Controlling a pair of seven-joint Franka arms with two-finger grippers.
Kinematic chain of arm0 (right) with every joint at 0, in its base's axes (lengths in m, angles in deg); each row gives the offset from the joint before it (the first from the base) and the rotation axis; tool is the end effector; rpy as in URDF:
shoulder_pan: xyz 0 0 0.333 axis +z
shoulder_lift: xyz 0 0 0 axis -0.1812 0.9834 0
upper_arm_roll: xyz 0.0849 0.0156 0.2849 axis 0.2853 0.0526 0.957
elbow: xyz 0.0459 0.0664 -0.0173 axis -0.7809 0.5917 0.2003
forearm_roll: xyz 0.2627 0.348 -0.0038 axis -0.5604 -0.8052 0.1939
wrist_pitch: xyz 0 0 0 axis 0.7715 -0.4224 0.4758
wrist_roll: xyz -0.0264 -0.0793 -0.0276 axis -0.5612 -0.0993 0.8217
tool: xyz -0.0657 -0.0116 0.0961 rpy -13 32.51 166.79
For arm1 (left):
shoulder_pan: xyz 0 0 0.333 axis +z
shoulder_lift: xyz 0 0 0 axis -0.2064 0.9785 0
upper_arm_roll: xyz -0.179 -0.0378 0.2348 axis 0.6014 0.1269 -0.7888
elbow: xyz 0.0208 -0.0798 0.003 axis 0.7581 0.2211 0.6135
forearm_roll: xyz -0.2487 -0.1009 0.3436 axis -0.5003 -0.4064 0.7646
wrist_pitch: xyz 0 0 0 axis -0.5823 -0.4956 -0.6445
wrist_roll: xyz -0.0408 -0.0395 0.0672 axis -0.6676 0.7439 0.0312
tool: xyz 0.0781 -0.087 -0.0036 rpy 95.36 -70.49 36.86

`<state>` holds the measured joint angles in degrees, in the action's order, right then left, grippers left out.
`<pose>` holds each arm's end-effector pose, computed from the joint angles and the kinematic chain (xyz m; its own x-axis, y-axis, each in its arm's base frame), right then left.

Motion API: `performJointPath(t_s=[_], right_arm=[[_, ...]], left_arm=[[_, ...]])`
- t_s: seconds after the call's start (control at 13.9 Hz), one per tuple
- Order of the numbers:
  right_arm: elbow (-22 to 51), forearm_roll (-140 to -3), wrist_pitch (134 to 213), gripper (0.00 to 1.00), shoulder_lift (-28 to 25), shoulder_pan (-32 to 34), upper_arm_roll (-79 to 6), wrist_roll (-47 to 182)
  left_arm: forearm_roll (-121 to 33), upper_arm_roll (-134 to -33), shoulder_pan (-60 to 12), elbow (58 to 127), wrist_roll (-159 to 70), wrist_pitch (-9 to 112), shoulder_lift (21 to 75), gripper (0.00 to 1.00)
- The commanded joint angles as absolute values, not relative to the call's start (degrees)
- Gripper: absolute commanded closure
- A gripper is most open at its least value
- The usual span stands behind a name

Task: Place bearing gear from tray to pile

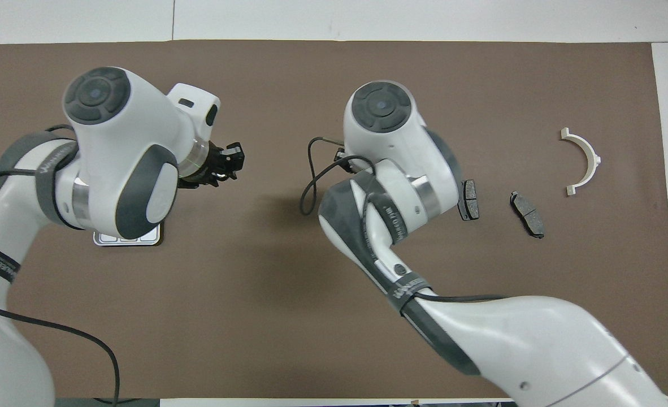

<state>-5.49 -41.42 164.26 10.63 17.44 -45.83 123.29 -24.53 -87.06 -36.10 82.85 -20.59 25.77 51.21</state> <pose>0.6480 0.3169 0.3607 0.9295 -0.3673 -0.0319 -0.3658 -0.9296 0.0452 0.6024 -0.2729 0.3925 0.9522 0.2980 -0.0668 0.3020 -0.9514 0.0604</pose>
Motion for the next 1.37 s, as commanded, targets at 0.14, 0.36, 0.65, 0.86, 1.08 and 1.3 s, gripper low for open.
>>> performJointPath(t_s=[0.14, 0.36, 0.65, 0.86, 1.08, 1.3], right_arm=[[-5.1, -41.4, 160.5, 1.0, 6.1, 3.4, -45.2, 90.9], [-3.9, -41.3, 165.7, 1.0, 6.6, -3.9, -45.2, 74.6], [0.0, -41.3, 175.4, 1.0, 9.4, -8.6, -45.2, 69.0], [0.1, -41.2, 181.2, 1.0, 14.1, -10.3, -45.2, 68.6], [0.1, -41.2, 185.2, 1.0, 17.3, -11.1, -45.2, 68.6], [0.1, -41.2, 187.7, 1.0, 18.7, -11.1, -45.2, 68.6]], left_arm=[[-20.1, -87.8, -47.6, 84.3, -4.5, 29.2, 50.8, 1.0], [-19.8, -87.7, -51.2, 84.8, 0.0, 32.1, 53.0, 1.0], [-19.0, -87.8, -53.0, 85.8, 2.9, 37.5, 57.2, 1.0], [-17.3, -87.8, -53.1, 90.1, 2.9, 42.0, 57.3, 1.0], [-15.9, -87.8, -53.0, 93.3, 2.9, 45.6, 57.5, 1.0], [-15.9, -87.8, -53.1, 93.8, 3.6, 47.2, 58.5, 1.0]])
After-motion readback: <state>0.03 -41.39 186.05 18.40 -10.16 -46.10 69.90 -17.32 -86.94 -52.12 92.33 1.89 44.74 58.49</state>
